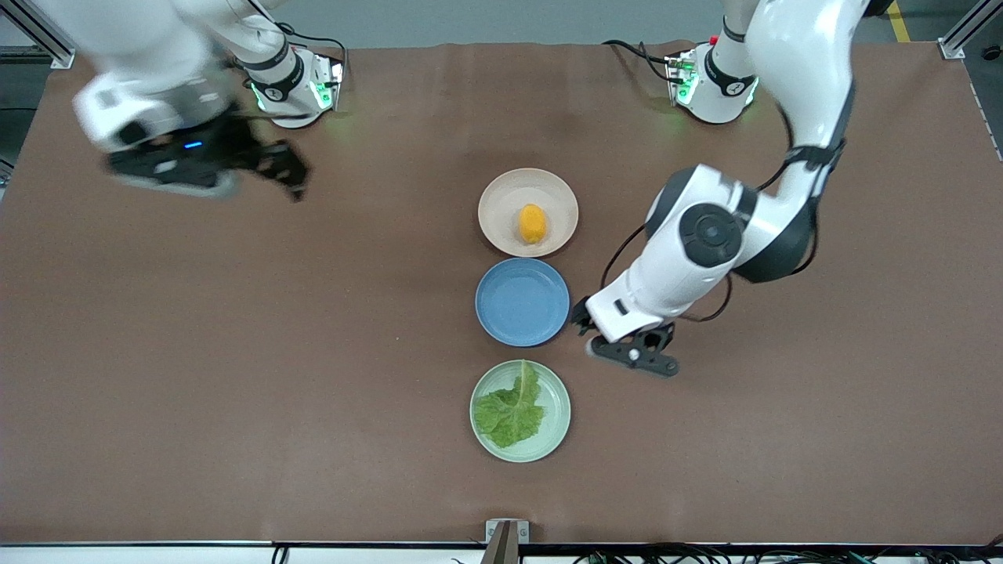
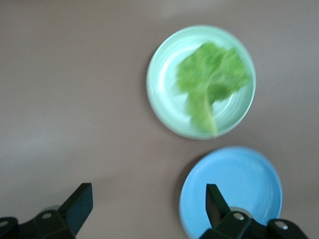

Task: Pick lemon and lettuce from plates
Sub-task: 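Reach the right gripper to the lemon while the left gripper reaches the lettuce, then lower and close the right gripper on the lemon while the left grips lettuce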

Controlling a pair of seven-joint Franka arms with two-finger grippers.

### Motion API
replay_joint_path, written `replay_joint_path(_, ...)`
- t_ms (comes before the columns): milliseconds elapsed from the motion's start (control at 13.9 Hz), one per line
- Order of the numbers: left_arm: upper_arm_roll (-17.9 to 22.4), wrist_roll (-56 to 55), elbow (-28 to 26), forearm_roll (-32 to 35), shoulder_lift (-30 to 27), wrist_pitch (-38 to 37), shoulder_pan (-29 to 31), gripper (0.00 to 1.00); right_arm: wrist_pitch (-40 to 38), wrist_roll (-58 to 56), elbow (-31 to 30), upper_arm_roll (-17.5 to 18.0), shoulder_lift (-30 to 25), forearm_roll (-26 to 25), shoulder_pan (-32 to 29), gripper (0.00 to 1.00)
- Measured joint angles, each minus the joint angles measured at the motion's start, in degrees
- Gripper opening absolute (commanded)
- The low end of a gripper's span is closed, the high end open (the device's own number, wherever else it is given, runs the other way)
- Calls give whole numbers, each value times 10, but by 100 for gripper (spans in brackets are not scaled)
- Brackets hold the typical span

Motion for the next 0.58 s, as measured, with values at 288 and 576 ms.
replay_joint_path(288, 17, -54, 20, 1, 102, 169, -47, 99, 140, 88, -84, 2, 49, 8, 158, 100)
replay_joint_path(576, 59, -65, 28, 1, 160, 274, -91, 95, 345, 179, -106, 0, 189, 29, 245, 100)
